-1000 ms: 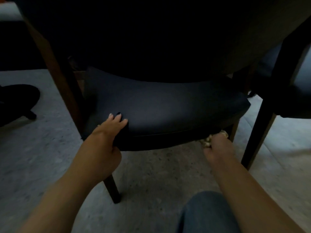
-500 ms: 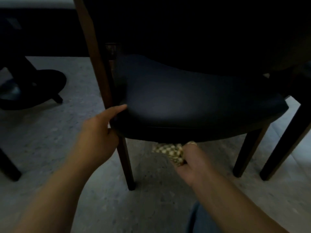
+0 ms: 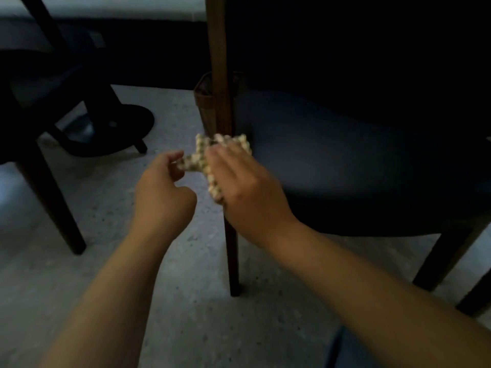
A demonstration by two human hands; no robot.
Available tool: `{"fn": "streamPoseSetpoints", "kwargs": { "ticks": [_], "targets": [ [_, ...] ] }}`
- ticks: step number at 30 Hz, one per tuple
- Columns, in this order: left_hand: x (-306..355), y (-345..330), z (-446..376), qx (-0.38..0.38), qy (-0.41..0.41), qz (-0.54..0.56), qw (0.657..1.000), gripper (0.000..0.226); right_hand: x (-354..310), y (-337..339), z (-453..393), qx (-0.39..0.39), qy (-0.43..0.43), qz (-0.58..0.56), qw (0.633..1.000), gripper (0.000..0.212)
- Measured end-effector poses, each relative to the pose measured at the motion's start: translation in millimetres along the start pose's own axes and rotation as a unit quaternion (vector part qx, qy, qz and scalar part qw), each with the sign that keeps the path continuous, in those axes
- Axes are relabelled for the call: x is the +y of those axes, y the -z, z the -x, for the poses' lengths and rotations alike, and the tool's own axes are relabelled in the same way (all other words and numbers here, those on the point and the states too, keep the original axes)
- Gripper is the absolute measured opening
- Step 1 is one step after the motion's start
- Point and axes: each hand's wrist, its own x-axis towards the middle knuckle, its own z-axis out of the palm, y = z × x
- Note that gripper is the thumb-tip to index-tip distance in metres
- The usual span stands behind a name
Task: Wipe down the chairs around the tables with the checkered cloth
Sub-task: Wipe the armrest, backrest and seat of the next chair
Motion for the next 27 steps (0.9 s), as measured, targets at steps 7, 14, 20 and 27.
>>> {"fn": "streamPoseSetpoints", "kwargs": {
  "ticks": [7,14,20,27],
  "targets": [
    [-1.1,-4.0,4.6,-0.030,0.009,-0.038,0.999,0.072,22.6,-39.9,7.0,-0.293,0.295,0.354,0.838,0.036],
    [9.5,-30.0,20.1,-0.113,-0.097,-0.113,0.982,0.064,57.7,-7.6,28.5,-0.295,0.395,0.332,0.804,0.033],
    [6.3,-43.4,29.3,-0.121,-0.201,-0.186,0.954,0.076,113.5,46.1,81.4,-0.236,0.400,0.213,0.860,0.028],
    [8.3,-76.1,46.5,-0.176,-0.256,-0.221,0.924,0.090,103.7,51.5,96.4,-0.160,0.362,0.125,0.910,0.025]
  ]
}}
